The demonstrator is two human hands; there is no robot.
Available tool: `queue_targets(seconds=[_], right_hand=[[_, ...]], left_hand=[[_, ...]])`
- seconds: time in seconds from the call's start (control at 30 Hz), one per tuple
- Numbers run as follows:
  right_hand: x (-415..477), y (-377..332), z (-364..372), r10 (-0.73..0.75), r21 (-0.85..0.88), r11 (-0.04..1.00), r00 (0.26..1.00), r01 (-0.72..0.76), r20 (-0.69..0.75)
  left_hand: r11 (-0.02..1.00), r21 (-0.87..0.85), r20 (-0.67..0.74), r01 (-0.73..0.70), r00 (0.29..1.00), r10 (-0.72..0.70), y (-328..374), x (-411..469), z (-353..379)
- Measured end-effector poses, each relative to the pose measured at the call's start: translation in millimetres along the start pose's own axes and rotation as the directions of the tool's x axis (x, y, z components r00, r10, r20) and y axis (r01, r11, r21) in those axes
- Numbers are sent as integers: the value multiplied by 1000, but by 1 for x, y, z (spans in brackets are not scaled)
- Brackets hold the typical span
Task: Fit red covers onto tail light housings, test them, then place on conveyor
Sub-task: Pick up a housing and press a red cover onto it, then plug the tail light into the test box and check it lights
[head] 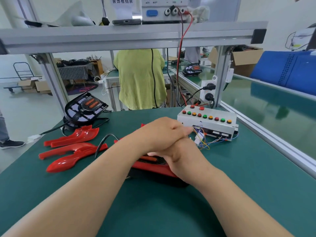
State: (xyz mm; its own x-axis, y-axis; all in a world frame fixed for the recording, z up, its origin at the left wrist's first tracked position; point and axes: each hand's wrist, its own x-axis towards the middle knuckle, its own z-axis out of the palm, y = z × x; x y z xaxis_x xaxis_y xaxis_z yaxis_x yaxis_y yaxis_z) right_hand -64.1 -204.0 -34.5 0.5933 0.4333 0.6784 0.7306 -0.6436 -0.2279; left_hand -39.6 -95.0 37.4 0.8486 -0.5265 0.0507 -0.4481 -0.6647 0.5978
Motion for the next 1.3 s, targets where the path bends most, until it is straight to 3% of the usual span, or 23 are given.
queue_targets(seconds=[0.1,0.2,0.33,0.4,0.5,0.57,0.63,0.77,0.9,1.03,1.13,1.23,1.3], right_hand=[[-5,0,3,67,115,991,998,-67,4],[-7,-2,2,87,203,975,996,-92,32],[-8,-8,-4,64,260,963,997,-73,43],[-6,-14,-9,23,283,959,999,-12,-37],[-7,-16,-16,15,239,969,955,59,-296],[-8,-9,-21,139,279,960,890,-14,-435],[-8,2,-24,347,352,917,812,-188,-470],[-7,28,-26,681,430,724,661,-540,-315],[-13,48,-26,794,359,604,575,-711,-198],[-16,52,-19,815,191,573,579,-797,-27],[-14,51,-14,792,22,610,610,-792,-5],[-12,50,-12,766,-70,640,643,-765,-23],[-10,47,-11,781,25,625,624,-780,-22]], left_hand=[[996,89,192,28,980,-44,18,17,-2],[998,-20,304,64,951,-55,25,26,0],[988,-74,347,139,932,-105,20,30,1],[985,-54,319,166,937,-141,20,30,-2],[945,-215,289,248,940,-181,15,31,-10],[923,-260,295,285,933,-205,11,30,-16],[937,-186,303,295,925,-230,6,27,-20],[965,227,248,135,950,-191,-3,19,-25],[915,386,57,118,987,-151,-20,11,-31],[798,537,-110,274,961,-255,-47,1,-36],[689,616,-202,383,921,-332,-68,-12,-38],[726,557,-179,403,912,-368,-80,-22,-32],[785,468,-164,406,913,-374,-79,-27,-23]])
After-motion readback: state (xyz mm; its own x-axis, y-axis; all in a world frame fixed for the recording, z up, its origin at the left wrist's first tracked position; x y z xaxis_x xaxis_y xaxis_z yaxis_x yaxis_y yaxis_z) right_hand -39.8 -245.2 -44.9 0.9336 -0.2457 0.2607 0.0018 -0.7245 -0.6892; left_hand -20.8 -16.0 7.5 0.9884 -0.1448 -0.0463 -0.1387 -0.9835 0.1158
